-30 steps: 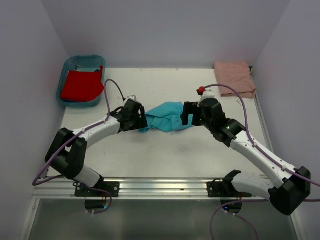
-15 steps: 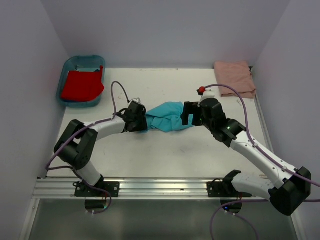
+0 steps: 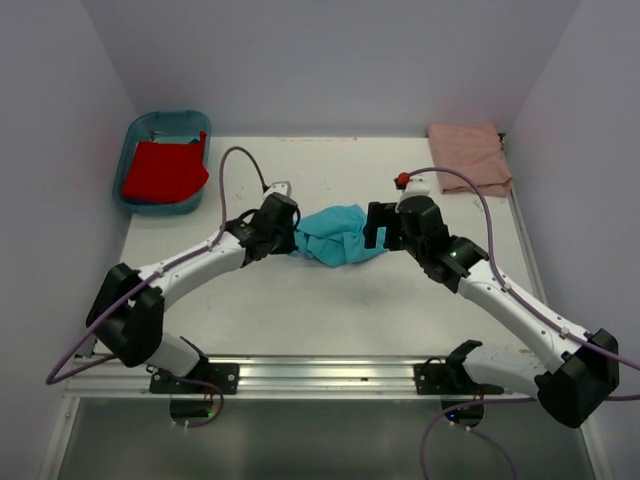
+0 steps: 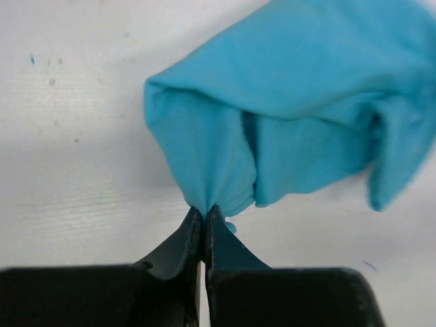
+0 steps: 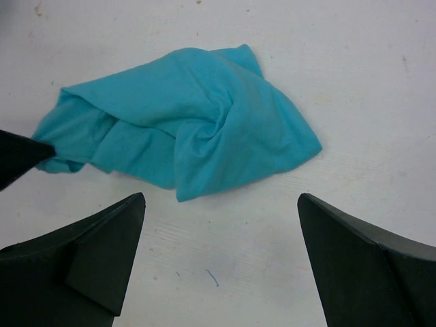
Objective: Fold and stack the t-shirts
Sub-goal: Move the tshirt to the center of the board, then flatten the tshirt out
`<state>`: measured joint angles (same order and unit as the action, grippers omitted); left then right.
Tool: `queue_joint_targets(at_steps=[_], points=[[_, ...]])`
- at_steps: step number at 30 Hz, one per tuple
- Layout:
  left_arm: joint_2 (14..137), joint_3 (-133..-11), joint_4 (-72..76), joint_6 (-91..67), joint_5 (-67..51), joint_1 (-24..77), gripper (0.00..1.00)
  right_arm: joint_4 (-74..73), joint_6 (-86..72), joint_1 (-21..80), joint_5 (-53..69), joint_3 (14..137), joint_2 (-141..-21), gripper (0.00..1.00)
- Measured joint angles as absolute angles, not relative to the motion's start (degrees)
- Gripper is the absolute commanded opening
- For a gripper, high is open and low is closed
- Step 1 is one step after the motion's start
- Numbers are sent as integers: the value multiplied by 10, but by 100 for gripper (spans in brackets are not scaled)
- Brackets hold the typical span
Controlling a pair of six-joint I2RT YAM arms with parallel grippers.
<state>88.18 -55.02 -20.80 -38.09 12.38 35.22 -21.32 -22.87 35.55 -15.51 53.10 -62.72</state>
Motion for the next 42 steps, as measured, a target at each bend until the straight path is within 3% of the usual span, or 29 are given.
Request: queue_joint_targets(at_steps=[9, 23, 37, 42], points=[[733, -725, -317, -361, 153, 419, 0, -164, -229, 356, -136, 530, -744, 98], [724, -938, -460, -304, 192, 427, 0, -102, -246, 359, -60, 533, -828, 93], [730, -930, -468, -293, 223, 428, 0, -92, -255, 471, -34, 479, -696, 93], [730, -931, -469, -293, 223, 428, 0, -84, -259, 486, -48, 470, -726, 93]])
